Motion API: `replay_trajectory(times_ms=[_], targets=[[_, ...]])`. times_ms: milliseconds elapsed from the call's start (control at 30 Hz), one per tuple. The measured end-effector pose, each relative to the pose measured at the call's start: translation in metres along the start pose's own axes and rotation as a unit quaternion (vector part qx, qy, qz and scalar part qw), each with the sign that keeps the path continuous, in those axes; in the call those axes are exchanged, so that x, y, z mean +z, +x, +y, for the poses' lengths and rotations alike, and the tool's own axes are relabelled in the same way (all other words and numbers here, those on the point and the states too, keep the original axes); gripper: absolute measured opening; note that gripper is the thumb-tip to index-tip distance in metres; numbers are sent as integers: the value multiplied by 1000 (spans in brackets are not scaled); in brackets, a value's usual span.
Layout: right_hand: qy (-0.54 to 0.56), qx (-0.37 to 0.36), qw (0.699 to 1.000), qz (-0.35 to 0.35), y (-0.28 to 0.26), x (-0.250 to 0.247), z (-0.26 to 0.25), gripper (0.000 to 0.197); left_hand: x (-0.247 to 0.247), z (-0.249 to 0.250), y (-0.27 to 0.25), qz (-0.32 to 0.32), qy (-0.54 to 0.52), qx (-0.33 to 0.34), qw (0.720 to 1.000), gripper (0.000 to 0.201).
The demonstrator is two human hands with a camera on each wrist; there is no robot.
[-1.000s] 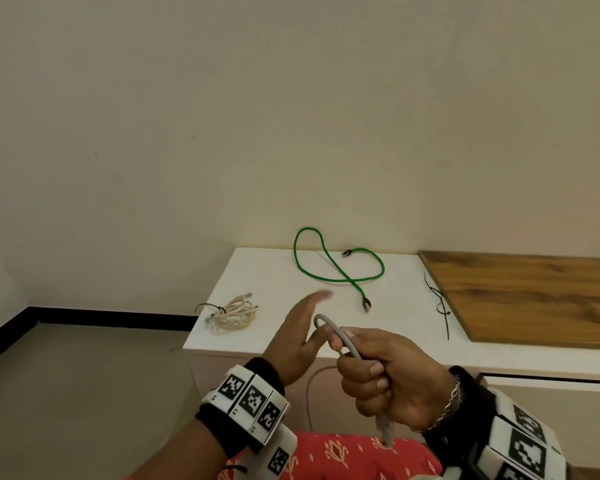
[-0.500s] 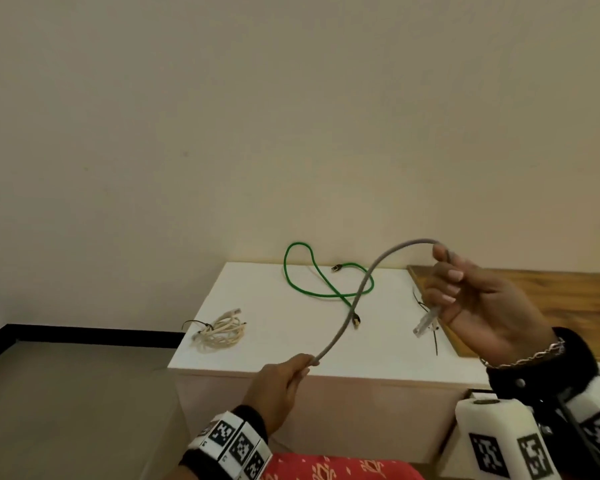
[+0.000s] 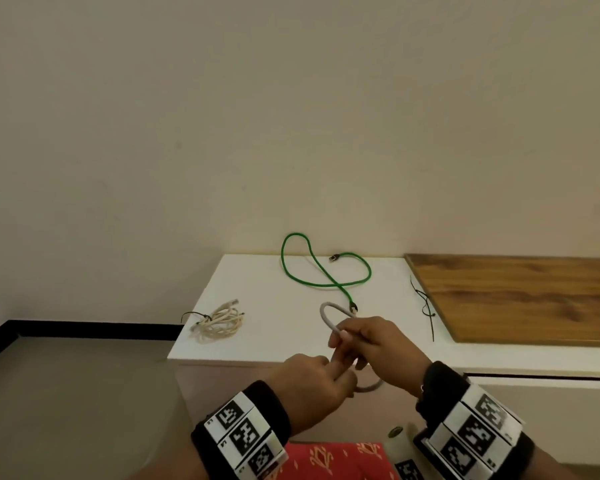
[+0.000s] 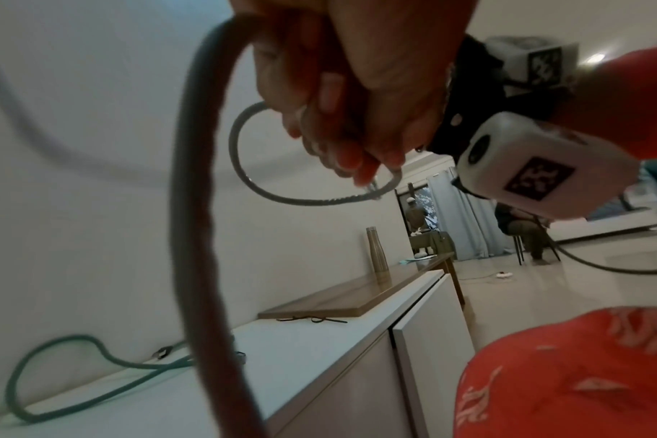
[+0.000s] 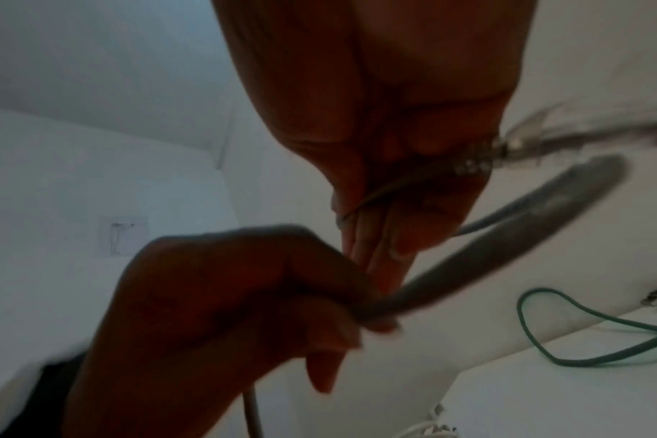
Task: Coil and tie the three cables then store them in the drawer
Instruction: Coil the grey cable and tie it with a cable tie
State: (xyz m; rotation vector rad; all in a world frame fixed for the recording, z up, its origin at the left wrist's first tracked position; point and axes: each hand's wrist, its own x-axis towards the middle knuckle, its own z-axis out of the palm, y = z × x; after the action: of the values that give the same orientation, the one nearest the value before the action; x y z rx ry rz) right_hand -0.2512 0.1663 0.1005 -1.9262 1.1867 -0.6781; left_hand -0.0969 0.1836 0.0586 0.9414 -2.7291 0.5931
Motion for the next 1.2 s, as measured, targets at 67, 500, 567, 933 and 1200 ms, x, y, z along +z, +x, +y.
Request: replay_trajectory(times_ms=[67,500,567,933,1200], targets=[[-44,4,999,-23,-1,4,0,27,-1,-2,-1,81,-23,-42,996,11],[-22,13,989,-146,-2,9,0,31,-10,-19,-7,68,-367,-243,895,30],[-62,-5,991,-121,1,1,3,26,-3,-26,-9,74,-508,-253,820,21],[227,50,964,-128,-1,-21,1,38,2,-44,0,167,-617,-328,696,22],[436,91,895,15,4,-52,0,39,35,-49,-17,166,-639,-326,676,25]])
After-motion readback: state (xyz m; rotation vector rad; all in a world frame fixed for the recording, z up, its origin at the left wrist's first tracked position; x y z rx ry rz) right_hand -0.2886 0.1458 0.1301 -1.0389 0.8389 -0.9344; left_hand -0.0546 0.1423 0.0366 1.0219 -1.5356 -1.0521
